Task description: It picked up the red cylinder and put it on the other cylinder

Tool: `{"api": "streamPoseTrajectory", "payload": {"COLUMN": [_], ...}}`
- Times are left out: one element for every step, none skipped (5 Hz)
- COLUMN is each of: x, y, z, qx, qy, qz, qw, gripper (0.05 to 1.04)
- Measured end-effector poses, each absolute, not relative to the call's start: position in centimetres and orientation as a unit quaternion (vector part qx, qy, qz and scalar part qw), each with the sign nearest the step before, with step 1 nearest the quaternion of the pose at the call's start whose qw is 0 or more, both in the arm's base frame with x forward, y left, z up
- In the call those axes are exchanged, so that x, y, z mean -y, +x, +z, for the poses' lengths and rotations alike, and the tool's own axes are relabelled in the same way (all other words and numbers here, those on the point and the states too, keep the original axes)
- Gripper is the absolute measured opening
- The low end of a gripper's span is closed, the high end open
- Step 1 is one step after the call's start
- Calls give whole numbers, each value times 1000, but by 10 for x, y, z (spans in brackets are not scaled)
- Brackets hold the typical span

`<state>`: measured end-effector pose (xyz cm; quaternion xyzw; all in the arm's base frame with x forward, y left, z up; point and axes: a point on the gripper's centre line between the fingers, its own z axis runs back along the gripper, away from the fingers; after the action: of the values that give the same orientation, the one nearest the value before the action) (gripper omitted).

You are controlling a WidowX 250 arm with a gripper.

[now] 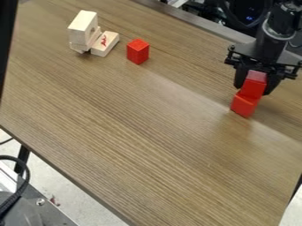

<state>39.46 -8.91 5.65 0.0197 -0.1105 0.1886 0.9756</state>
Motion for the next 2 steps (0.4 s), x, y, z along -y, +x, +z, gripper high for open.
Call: {"api": "streamPoseTrajectory", "payload": {"x": [77, 59], "y": [389, 386], "z": [66, 106], "qx": [134, 180], "qy": [-1, -38], "qz": [170, 168], "qw": [976, 969], "gripper": [606, 606]}}
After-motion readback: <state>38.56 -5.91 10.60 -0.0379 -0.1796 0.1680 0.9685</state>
